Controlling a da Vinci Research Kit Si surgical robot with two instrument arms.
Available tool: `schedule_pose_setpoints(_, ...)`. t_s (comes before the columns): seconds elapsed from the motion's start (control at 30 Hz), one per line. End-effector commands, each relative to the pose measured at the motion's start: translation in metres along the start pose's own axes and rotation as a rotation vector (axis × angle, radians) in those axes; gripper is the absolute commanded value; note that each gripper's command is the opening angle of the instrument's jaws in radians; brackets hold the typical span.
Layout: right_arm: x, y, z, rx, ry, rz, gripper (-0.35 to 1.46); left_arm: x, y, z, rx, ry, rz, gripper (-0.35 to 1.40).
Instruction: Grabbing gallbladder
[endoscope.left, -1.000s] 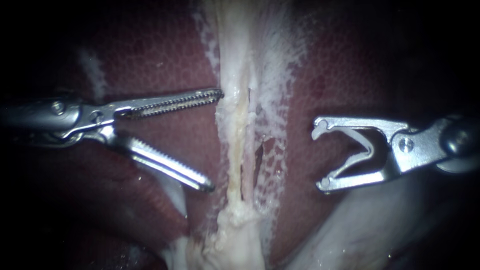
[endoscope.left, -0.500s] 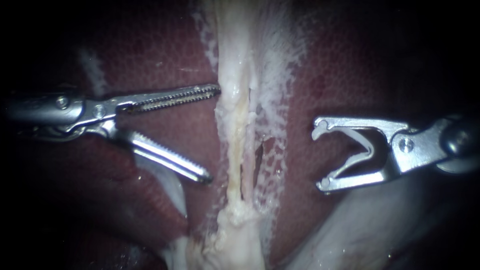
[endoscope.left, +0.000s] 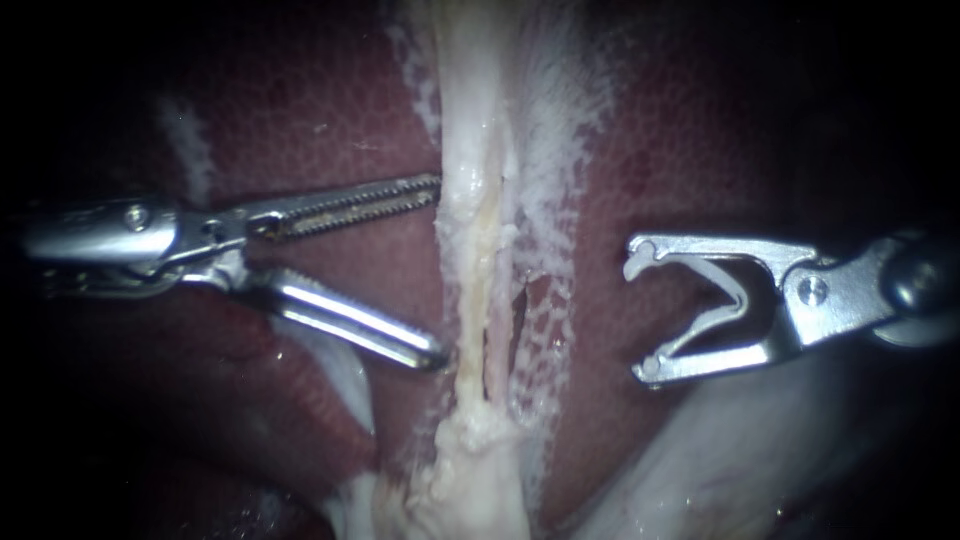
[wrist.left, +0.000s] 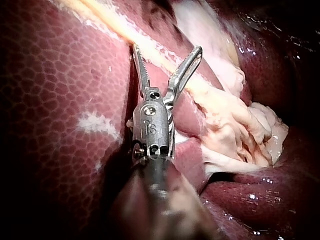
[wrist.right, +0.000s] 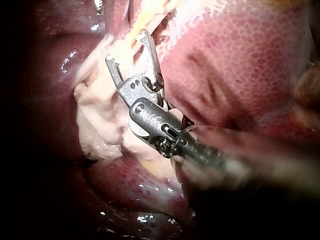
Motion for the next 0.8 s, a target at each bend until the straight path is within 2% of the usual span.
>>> schedule_pose_setpoints(0.03, 0.0000, 0.0000, 0.0000, 0.000, 0.000, 0.000, 0.60, 0.0000, 0.0001, 0.0000, -0.001, 0.000, -0.004, 0.89)
schedule_pose_setpoints(0.23, 0.0000, 0.0000, 0.0000, 0.000, 0.000, 0.000, 0.60, 0.0001, 0.0005, 0.0005, 0.001, 0.011, -0.033, 0.81)
schedule_pose_setpoints(0.6, 0.0000, 0.0000, 0.0001, 0.000, 0.000, 0.000, 0.60, 0.0015, 0.0028, 0.0003, -0.080, 0.041, -0.107, 0.46)
schedule_pose_setpoints(0.7, 0.0000, 0.0000, 0.0001, -0.001, 0.000, 0.000, 0.60, 0.0017, 0.0030, 0.0002, -0.094, 0.048, -0.128, 0.29)
schedule_pose_setpoints(0.77, 0.0000, 0.0000, 0.0001, -0.001, 0.000, 0.000, 0.60, 0.0017, 0.0030, 0.0000, -0.104, 0.056, -0.143, 0.09)
schedule_pose_setpoints(0.8, 0.0000, 0.0000, 0.0001, -0.001, 0.000, 0.000, 0.60, 0.0017, 0.0030, -0.0001, -0.107, 0.058, -0.150, -0.10)
